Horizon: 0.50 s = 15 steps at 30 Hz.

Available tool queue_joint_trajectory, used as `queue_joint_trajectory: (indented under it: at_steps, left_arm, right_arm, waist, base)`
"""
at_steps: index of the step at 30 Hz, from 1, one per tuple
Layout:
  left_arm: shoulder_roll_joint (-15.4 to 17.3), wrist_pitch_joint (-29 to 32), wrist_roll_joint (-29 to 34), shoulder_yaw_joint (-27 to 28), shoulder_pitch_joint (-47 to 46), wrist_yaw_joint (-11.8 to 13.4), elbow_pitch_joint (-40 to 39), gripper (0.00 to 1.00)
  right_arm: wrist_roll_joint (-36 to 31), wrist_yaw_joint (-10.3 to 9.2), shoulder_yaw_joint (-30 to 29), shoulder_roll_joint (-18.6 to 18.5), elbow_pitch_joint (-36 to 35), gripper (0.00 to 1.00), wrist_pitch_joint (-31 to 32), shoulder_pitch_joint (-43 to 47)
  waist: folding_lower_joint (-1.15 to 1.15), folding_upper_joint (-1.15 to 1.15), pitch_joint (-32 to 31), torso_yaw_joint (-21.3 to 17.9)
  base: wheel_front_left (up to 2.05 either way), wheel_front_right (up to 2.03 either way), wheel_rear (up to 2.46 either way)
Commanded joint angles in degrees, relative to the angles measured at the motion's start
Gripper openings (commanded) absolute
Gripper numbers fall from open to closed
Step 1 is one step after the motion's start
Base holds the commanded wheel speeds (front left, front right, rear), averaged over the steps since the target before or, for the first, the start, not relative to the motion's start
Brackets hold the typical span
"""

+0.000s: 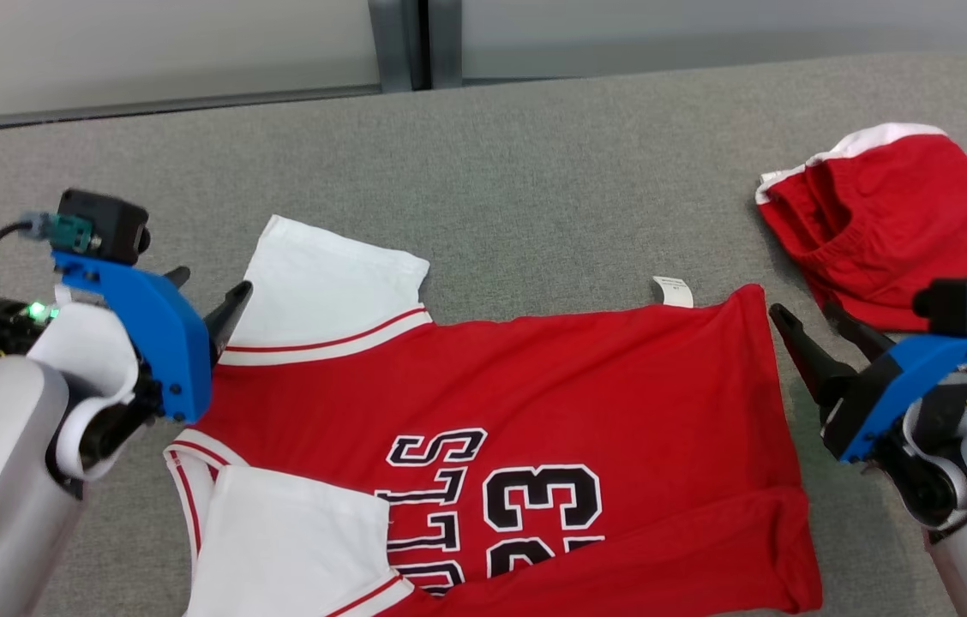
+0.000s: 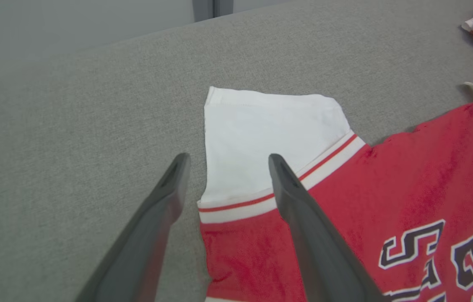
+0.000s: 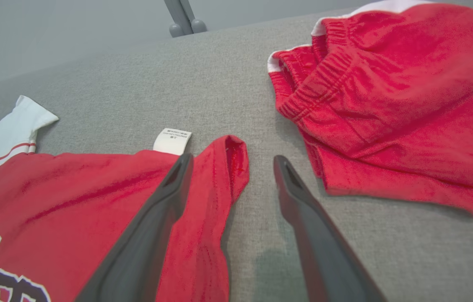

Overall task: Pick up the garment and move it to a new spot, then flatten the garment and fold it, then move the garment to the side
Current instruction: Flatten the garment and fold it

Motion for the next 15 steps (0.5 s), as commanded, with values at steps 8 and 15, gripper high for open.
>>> queue_joint_trajectory:
  at_steps: [8, 15]
  left_arm:
    - [-5.42, 4.12, 1.82, -4.00, -14.85, -4.14, 13.10, 1.00]
    - [-7.44, 3.36, 2.72, -5.55, -22.21, -5.30, 22.99, 1.00]
  right_arm:
    - [0.90, 0.01, 6.26, 1.70, 10.25, 1.00, -0.01, -11.19]
    - [3.62, 0.01, 12.43, 2.34, 13.95, 1.00, -0.29, -15.40]
  waist:
    - [-0.01, -0.01, 6.01, -0.11]
    - [-0.01, -0.01, 9.59, -2.11]
  base:
    - [0.00, 0.00, 0.00]
    - [0.00, 0.00, 0.00]
